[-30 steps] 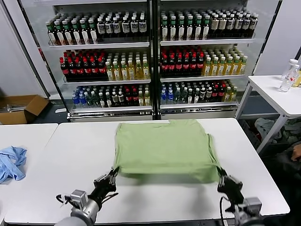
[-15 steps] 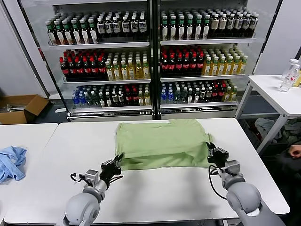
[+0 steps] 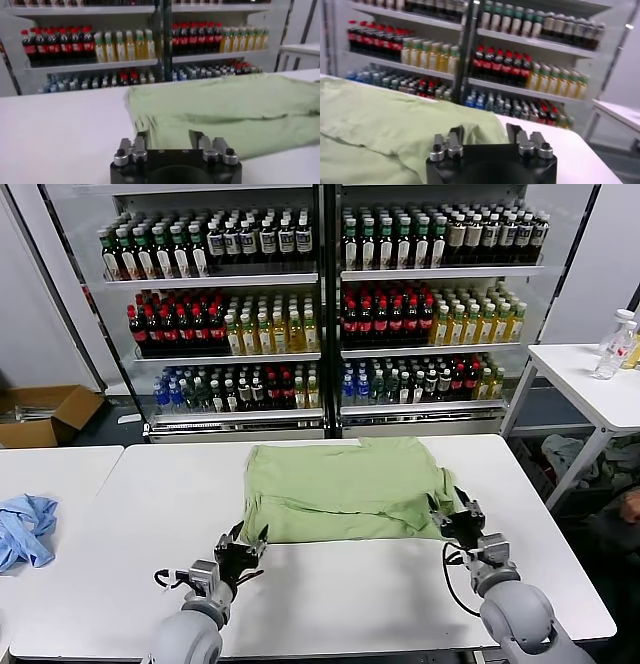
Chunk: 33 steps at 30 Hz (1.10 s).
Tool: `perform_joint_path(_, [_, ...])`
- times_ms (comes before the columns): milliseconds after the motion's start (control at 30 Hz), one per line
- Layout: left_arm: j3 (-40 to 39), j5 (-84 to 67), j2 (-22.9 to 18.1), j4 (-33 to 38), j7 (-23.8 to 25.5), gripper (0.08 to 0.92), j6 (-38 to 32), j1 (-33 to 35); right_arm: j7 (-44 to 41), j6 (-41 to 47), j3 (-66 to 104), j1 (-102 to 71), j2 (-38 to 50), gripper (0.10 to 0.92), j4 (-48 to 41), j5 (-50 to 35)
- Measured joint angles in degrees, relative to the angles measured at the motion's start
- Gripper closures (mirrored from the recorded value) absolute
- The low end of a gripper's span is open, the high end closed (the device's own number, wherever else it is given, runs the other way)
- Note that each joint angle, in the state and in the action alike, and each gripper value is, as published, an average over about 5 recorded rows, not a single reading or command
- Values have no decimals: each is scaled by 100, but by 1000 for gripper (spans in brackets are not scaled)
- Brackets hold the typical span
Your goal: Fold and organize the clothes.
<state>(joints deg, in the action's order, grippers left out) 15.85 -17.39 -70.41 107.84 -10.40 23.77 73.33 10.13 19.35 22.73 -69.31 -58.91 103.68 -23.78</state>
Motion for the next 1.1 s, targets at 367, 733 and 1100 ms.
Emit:
perform_joint_path(367, [-89, -11, -57, -406, -105, 592, -3, -168, -82, 556, -233, 247, 53, 525, -441, -509])
perform_joint_path(733, [-7, -203, -60, -307, -65, 893, -26, -2, -320, 645, -107, -165, 244, 832, -118, -704])
perform_joint_path(1100, [276, -100, -173, 819, -124, 913, -56, 1374, -554, 493, 939, -2217, 190, 876, 1271, -290])
